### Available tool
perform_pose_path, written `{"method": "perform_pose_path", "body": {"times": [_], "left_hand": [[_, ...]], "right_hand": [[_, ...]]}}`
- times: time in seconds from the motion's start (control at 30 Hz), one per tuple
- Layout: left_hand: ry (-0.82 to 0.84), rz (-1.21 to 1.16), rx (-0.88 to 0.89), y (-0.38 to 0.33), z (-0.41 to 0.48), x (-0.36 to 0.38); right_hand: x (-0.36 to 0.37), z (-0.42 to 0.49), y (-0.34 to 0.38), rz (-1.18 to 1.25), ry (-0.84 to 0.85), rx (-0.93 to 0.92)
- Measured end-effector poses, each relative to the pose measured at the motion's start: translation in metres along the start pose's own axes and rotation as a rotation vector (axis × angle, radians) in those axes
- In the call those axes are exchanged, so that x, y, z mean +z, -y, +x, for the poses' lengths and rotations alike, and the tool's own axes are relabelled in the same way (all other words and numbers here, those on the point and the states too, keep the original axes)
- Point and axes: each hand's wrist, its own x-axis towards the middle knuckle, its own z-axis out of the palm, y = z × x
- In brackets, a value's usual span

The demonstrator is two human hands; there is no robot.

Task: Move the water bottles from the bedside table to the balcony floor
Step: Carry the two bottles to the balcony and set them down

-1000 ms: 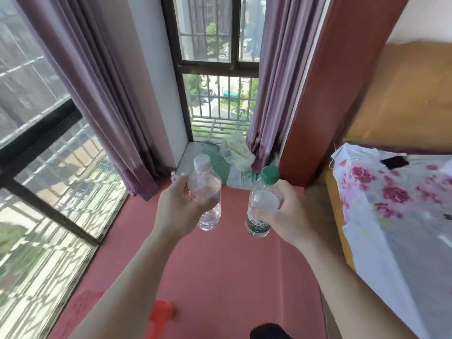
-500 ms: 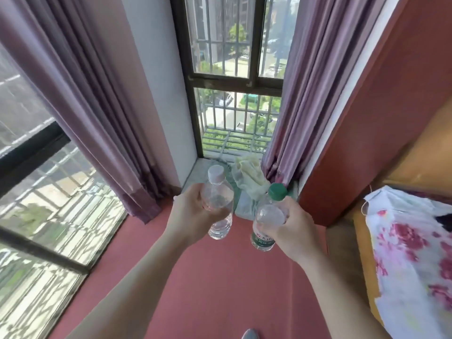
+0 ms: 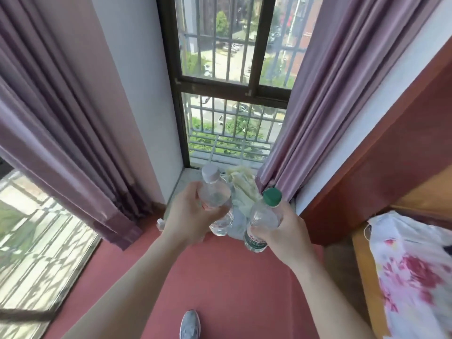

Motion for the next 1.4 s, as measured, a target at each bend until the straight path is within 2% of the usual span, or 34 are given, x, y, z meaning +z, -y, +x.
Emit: {"method": "perform_pose_path", "body": {"times": [0.2, 0.33, 0.5, 0.63, 0.77, 1.13, 1.27, 1.4], "left_hand": [[0.147, 0.024, 0.033, 0.003, 0.086, 0.007], [0.177, 0.035, 0.012, 0.002, 0.132, 0.031], [0.180, 0.103, -0.059, 0.018, 0.174, 0.076], [0.163, 0.115, -0.102, 0.067, 0.212, 0.122], [0.165, 0.114, -0.158, 0.154, 0.244, 0.181], [0.116, 0.104, -0.229, 0.514, 0.320, 0.386], [0.086, 0.125, -0.240, 0.608, 0.332, 0.437], [0.070, 0.139, -0.249, 0.675, 0.339, 0.469]], "right_hand": [[0.010, 0.061, 0.017, 0.029, -0.055, 0.055], [0.007, 0.106, 0.010, 0.042, -0.068, 0.085], [0.015, 0.166, -0.021, 0.037, -0.002, 0.083], [0.051, 0.218, -0.070, 0.038, 0.092, 0.121], [0.115, 0.267, -0.149, 0.033, 0.138, 0.148], [0.358, 0.393, -0.451, 0.038, 0.088, 0.258], [0.422, 0.421, -0.536, 0.063, 0.099, 0.313], [0.468, 0.433, -0.590, 0.058, 0.096, 0.299]]}}
